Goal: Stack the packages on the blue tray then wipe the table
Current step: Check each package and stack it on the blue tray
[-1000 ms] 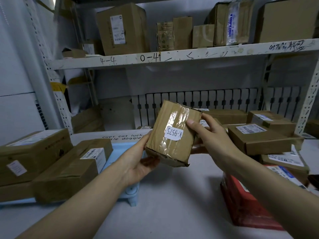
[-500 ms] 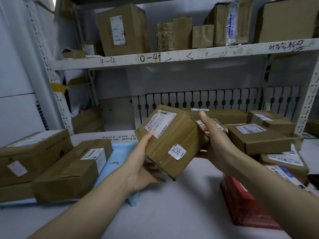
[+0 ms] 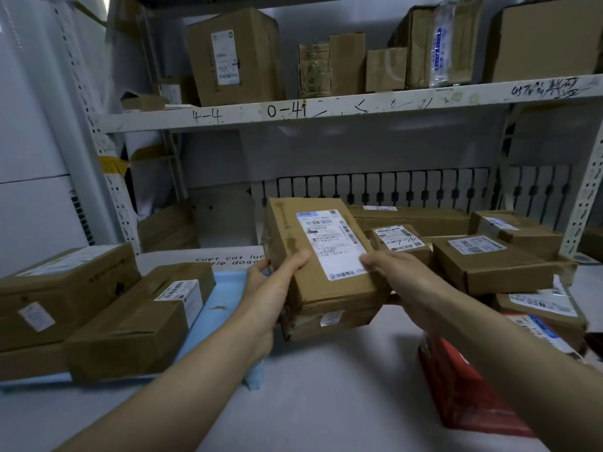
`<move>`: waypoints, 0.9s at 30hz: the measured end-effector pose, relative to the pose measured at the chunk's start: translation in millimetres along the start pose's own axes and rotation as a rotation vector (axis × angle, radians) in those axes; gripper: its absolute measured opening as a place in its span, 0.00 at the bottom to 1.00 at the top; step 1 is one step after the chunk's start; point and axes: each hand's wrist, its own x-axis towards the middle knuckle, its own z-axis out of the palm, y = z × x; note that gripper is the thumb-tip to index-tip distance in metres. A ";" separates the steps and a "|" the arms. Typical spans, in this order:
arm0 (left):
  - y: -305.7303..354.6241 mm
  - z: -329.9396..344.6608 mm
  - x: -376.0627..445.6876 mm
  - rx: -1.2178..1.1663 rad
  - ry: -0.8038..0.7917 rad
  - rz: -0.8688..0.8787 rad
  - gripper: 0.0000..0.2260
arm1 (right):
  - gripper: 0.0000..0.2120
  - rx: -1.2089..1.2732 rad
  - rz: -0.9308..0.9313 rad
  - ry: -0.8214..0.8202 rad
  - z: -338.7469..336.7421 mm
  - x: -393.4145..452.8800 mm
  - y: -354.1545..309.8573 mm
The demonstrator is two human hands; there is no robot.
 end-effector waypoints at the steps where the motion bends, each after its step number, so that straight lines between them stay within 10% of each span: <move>1: 0.7 -0.5 -1.0 0.004 -0.002 0.005 0.42 | 0.12 0.000 0.000 0.021 0.2 1.5 1.4; 16: 4.7 -9.3 3.6 -0.067 -0.108 0.090 0.21 | 0.12 -0.055 0.055 0.103 -3.1 16.8 25.7; 27: 3.1 -10.5 3.6 -0.030 -0.119 0.147 0.23 | 0.15 0.038 0.012 0.088 -2.8 14.8 27.5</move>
